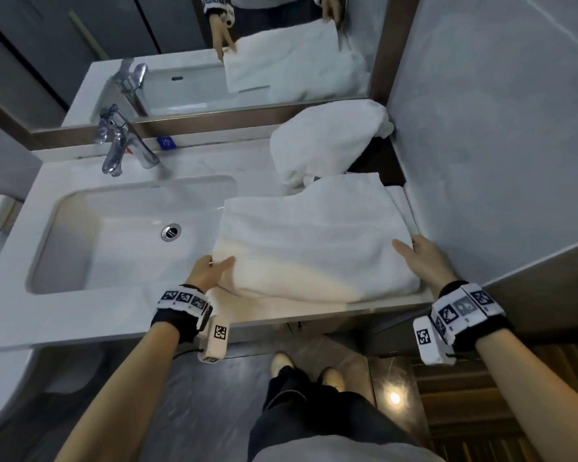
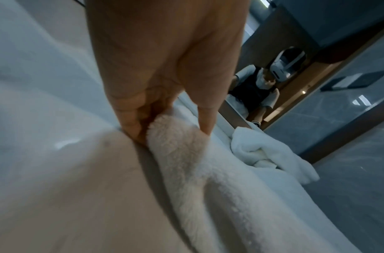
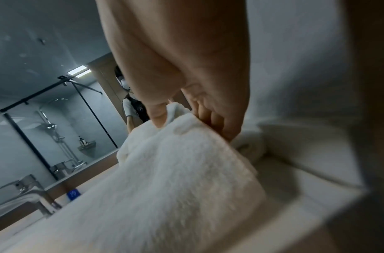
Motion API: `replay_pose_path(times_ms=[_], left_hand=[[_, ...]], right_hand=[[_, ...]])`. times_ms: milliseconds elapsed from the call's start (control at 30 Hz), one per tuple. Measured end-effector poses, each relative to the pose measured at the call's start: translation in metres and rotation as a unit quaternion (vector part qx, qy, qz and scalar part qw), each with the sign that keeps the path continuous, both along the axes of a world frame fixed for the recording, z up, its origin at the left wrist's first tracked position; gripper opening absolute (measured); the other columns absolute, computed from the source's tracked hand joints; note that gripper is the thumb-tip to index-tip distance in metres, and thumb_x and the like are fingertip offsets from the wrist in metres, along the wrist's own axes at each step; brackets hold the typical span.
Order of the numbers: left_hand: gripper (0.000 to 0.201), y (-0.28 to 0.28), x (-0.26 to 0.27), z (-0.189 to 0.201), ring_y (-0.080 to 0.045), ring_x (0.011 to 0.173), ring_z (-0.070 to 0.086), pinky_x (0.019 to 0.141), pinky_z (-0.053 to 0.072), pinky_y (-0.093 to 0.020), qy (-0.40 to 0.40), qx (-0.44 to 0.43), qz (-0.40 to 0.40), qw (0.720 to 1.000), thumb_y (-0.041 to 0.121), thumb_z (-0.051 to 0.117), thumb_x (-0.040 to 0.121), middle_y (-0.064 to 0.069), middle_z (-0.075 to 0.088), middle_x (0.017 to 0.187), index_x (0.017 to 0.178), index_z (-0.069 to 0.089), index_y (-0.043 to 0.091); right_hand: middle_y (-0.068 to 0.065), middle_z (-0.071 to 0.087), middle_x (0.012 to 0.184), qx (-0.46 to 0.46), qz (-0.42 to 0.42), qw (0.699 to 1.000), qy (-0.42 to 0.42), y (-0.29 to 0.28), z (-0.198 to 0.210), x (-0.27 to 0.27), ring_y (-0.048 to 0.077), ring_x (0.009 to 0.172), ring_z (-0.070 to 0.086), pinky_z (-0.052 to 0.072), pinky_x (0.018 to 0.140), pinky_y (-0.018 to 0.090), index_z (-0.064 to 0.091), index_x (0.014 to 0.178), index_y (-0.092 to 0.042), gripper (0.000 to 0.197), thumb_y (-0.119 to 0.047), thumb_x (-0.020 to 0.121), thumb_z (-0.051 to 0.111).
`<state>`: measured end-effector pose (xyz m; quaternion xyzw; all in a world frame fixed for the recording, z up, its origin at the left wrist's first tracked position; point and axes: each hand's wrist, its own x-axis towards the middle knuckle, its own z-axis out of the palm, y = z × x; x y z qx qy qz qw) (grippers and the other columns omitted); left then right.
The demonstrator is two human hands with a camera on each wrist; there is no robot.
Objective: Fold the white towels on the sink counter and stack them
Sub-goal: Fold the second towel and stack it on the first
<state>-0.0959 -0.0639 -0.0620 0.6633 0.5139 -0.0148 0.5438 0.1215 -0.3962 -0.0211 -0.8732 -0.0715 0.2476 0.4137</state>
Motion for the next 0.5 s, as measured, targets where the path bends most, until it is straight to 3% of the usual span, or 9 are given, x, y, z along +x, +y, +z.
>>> replay_pose_path(times_ms=[67,133,167,233,300,400,433,500], left_hand=[[0.034,-0.006,-0.010,-0.002,-0.031,0.105,0.058,0.100,0.046,-0.049,-0.015,0.008,0.018,1.000,0.023,0.063,0.089,-0.021,0.059,0.112,0.107,0.056,-0.004],[0.027,-0.011,-0.018,-0.004,-0.026,0.099,0.055,0.097,0.046,-0.045,-0.026,0.011,0.043,0.999,0.016,0.061,0.088,-0.017,0.056,0.107,0.107,0.053,-0.002],[0.025,-0.013,-0.022,-0.005,-0.025,0.098,0.054,0.096,0.046,-0.043,-0.035,0.010,0.055,0.998,0.010,0.059,0.088,-0.015,0.055,0.106,0.109,0.052,-0.002],[0.027,-0.019,-0.028,-0.005,-0.025,0.100,0.053,0.096,0.045,-0.040,-0.047,0.011,0.054,0.997,0.001,0.056,0.086,-0.015,0.055,0.106,0.112,0.050,-0.003],[0.035,-0.024,-0.034,-0.004,-0.025,0.103,0.055,0.097,0.045,-0.040,-0.059,0.020,0.028,0.998,-0.002,0.060,0.085,-0.016,0.057,0.109,0.117,0.047,-0.006],[0.029,-0.029,-0.035,0.006,-0.024,0.104,0.055,0.095,0.046,-0.039,-0.112,0.033,0.011,0.993,0.005,0.057,0.091,-0.015,0.059,0.112,0.116,0.046,-0.004],[0.022,-0.030,-0.033,0.011,-0.024,0.103,0.054,0.090,0.048,-0.038,-0.131,0.032,0.013,0.991,0.008,0.053,0.093,-0.013,0.059,0.108,0.112,0.045,-0.001],[0.013,-0.026,-0.024,0.023,-0.024,0.096,0.055,0.071,0.054,-0.032,-0.159,0.031,0.036,0.986,0.013,0.048,0.097,-0.010,0.057,0.100,0.105,0.040,0.007]], right_hand=[[-0.010,0.057,0.077,0.003,0.000,1.000,-0.006,-0.013,-0.007,-0.013,0.004,0.068,0.052,0.036,0.054,0.020,0.055,0.080,-0.023,0.017,-0.036,0.089,0.060],[-0.012,0.059,0.076,0.012,0.006,1.000,-0.013,-0.026,-0.015,-0.024,0.000,0.069,0.053,0.039,0.052,0.014,0.058,0.078,-0.024,0.014,-0.033,0.086,0.065],[-0.008,0.064,0.082,0.015,0.017,1.000,-0.013,-0.031,-0.018,-0.029,0.003,0.074,0.057,0.043,0.057,0.015,0.063,0.085,-0.019,0.011,-0.029,0.085,0.067],[0.007,0.064,0.104,0.011,0.035,0.999,-0.021,-0.038,-0.024,-0.036,0.018,0.090,0.062,0.052,0.077,0.030,0.066,0.099,-0.005,0.023,-0.022,0.083,0.070],[0.013,0.059,0.113,0.011,0.039,0.998,-0.038,-0.042,-0.024,-0.041,0.026,0.099,0.058,0.048,0.086,0.036,0.063,0.109,0.001,0.030,-0.017,0.085,0.068],[0.006,0.059,0.092,0.028,0.044,0.996,-0.071,-0.041,-0.015,-0.046,0.019,0.082,0.055,0.041,0.076,0.034,0.054,0.103,-0.008,0.016,-0.020,0.092,0.057],[0.001,0.056,0.084,0.032,0.041,0.995,-0.090,-0.038,-0.010,-0.045,0.015,0.076,0.052,0.039,0.073,0.031,0.051,0.099,-0.011,0.012,-0.021,0.094,0.054],[-0.001,0.056,0.085,0.046,0.025,0.991,-0.126,-0.031,0.003,-0.040,0.012,0.074,0.051,0.037,0.067,0.022,0.051,0.101,-0.010,0.013,-0.022,0.096,0.050]])
